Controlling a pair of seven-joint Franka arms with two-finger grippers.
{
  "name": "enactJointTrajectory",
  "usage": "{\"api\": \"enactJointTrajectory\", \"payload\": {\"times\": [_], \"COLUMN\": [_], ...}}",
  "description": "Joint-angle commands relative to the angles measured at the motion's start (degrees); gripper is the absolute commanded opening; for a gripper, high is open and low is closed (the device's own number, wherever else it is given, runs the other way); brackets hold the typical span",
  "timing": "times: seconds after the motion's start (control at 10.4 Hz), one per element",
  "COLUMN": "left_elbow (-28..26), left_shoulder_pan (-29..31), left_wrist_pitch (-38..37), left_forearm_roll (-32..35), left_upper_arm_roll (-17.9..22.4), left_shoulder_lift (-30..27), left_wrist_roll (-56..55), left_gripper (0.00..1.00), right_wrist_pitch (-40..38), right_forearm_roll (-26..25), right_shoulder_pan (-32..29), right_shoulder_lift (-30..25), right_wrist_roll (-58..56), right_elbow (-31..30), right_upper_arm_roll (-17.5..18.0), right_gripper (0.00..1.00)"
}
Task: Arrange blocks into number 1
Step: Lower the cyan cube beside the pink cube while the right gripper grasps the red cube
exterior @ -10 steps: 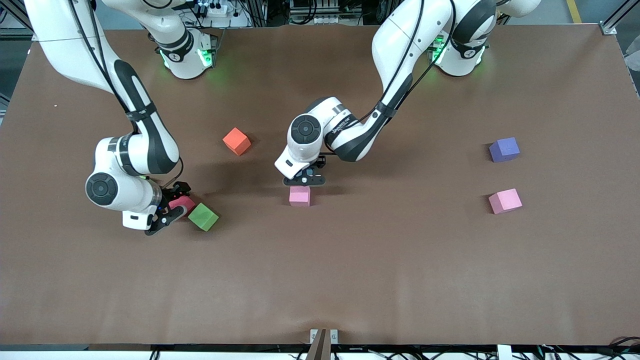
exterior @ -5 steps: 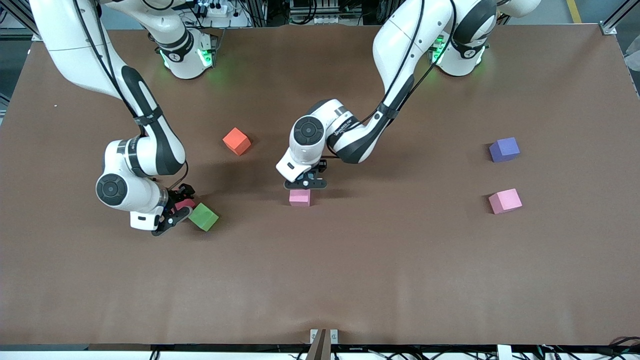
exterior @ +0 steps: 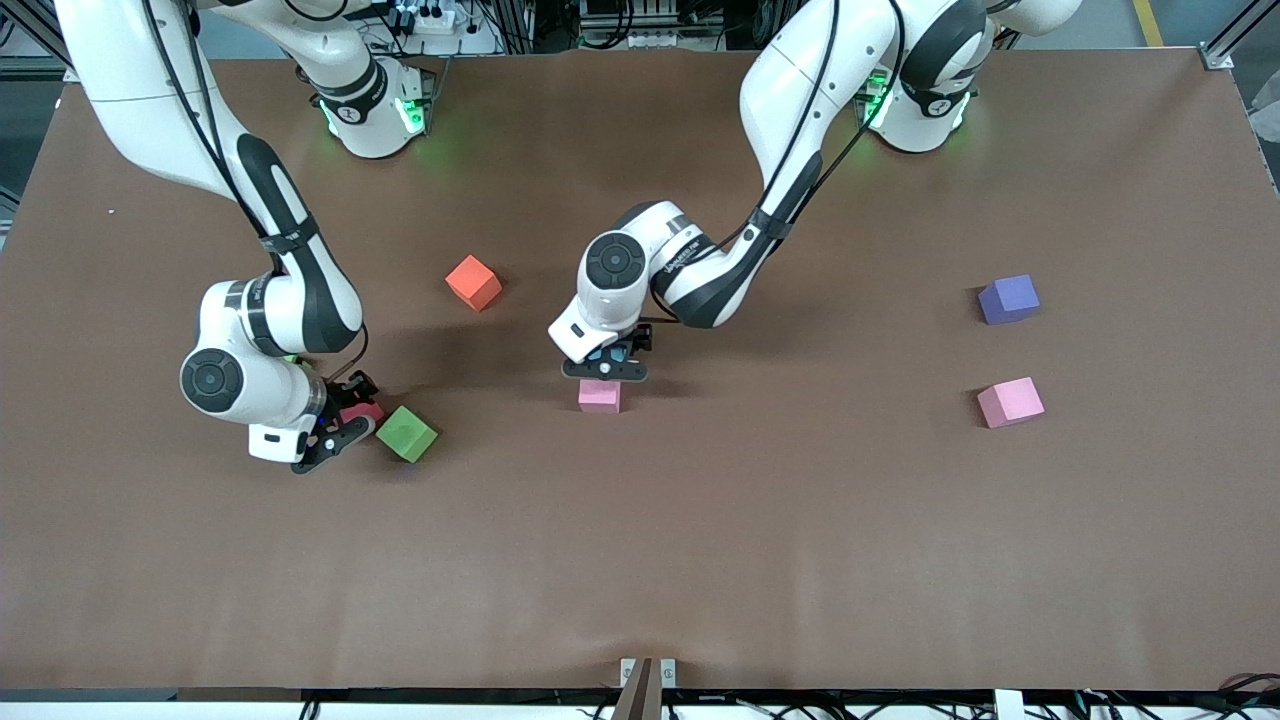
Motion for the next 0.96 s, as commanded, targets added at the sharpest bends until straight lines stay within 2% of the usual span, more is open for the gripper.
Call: {"api": "enactJointTrajectory", "payload": {"times": [0.0,0.19,0.48,0.67,0.87], "left_elbow": [0.6,0.5,-0.3,-1.5,-3.5], "left_shoulder_pan": [-1.0,-1.5,-0.3,4.8,12.7], "left_wrist_pitch": [-5.0,-10.1,-19.6,-23.9,-27.4], "left_forearm_roll": [-0.4,-0.3,0.3,1.8,2.0], "left_upper_arm_roll": [1.2,1.2,1.3,1.3,1.2], "left_shoulder_lift": [-2.6,-4.9,-9.8,-12.3,-16.5], "left_wrist_roll": [-0.3,-0.4,-2.7,-6.8,-6.2], "left_gripper": [1.00,1.00,1.00,1.00,1.00], "right_wrist_pitch": [0.3,-0.5,-0.6,-1.7,-1.1], "right_forearm_roll": [0.4,0.4,0.4,2.0,9.2], "right_shoulder_pan": [0.7,1.7,4.7,9.6,14.7], "right_shoulder_lift": [-2.1,-5.9,-12.4,-13.7,-12.8], "right_wrist_roll": [0.5,3.9,15.5,28.3,35.6], "right_elbow": [-0.6,-1.1,-3.8,-3.5,-1.4], "right_upper_arm_roll": [-0.8,-0.9,-1.8,-3.1,-5.3], "right_gripper": [0.54,0.53,0.51,0.50,0.50]}}
